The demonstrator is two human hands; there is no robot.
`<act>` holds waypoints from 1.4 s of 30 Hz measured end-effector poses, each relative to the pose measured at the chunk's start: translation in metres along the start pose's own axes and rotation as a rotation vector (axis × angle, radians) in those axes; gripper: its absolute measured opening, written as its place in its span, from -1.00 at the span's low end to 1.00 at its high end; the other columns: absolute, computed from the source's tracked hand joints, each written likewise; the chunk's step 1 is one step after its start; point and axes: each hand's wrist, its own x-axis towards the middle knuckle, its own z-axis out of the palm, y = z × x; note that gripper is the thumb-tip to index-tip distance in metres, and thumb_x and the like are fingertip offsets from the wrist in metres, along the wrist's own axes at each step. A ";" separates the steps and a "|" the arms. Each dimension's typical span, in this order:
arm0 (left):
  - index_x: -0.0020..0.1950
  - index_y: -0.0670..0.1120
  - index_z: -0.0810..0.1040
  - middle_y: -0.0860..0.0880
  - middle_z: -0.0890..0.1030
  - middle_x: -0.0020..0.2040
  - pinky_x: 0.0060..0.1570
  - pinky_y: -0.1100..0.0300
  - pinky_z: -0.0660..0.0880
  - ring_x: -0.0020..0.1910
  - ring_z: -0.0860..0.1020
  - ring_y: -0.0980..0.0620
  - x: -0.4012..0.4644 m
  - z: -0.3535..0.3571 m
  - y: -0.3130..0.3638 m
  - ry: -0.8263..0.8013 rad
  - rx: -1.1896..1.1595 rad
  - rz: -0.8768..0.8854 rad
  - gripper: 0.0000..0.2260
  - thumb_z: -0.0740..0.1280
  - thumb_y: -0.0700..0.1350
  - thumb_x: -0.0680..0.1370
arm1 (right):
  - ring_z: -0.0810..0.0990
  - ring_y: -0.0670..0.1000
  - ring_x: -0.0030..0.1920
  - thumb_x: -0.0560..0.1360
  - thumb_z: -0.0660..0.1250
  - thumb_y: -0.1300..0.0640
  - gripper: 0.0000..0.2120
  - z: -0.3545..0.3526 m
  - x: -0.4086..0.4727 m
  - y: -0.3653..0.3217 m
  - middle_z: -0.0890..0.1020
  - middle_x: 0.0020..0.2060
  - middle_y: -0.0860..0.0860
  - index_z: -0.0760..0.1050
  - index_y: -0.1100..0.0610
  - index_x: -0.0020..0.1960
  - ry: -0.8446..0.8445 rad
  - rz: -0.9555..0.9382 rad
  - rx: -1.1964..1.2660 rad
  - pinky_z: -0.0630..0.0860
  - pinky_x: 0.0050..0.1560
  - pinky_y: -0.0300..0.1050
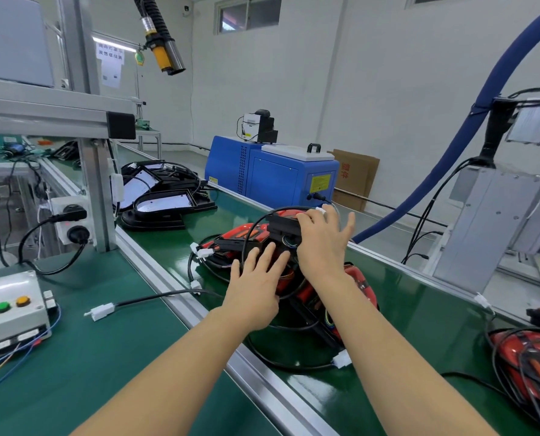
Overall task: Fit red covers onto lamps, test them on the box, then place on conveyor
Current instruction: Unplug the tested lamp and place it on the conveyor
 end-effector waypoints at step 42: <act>0.55 0.05 -0.24 0.05 -0.24 0.56 0.39 -0.24 -0.32 0.53 -0.25 -0.05 0.000 -0.032 0.016 -0.016 0.023 -0.018 -0.21 0.25 -0.13 0.52 | -0.04 0.20 0.56 0.55 0.21 0.22 -0.39 0.006 -0.023 0.005 0.13 0.56 0.05 0.15 -0.05 0.55 0.024 -0.134 -0.021 -0.36 0.42 0.31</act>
